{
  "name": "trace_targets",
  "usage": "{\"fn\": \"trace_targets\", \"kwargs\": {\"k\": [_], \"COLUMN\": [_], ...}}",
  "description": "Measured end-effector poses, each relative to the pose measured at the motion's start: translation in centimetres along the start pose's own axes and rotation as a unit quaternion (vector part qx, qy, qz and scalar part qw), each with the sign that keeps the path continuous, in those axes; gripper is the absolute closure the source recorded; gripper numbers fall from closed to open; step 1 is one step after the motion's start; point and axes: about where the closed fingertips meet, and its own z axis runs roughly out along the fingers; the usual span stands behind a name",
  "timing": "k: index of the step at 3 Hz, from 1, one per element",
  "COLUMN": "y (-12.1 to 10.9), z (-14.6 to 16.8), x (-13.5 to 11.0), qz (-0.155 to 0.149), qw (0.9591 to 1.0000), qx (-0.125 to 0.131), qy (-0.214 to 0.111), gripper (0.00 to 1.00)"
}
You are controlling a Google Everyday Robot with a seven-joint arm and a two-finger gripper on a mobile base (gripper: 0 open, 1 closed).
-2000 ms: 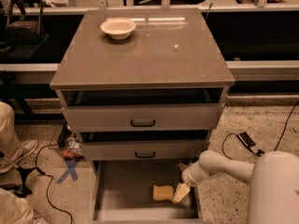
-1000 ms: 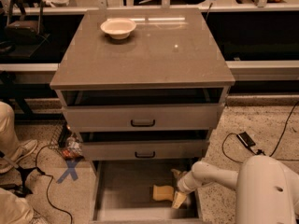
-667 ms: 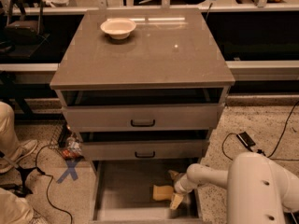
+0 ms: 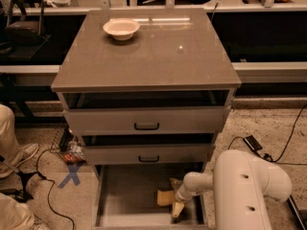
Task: Pick sponge from bottom drawer and place on counter
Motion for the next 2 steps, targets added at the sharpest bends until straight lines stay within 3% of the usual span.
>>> {"fn": "trace_targets", "kwargs": {"k": [2], "y": [-0.16], "z": [2.13], "x": [1.17], "qz": [0.011], "qw": [0.9998], "qx": [-0.015], "qy": [0.008], "gripper": [0.00]}}
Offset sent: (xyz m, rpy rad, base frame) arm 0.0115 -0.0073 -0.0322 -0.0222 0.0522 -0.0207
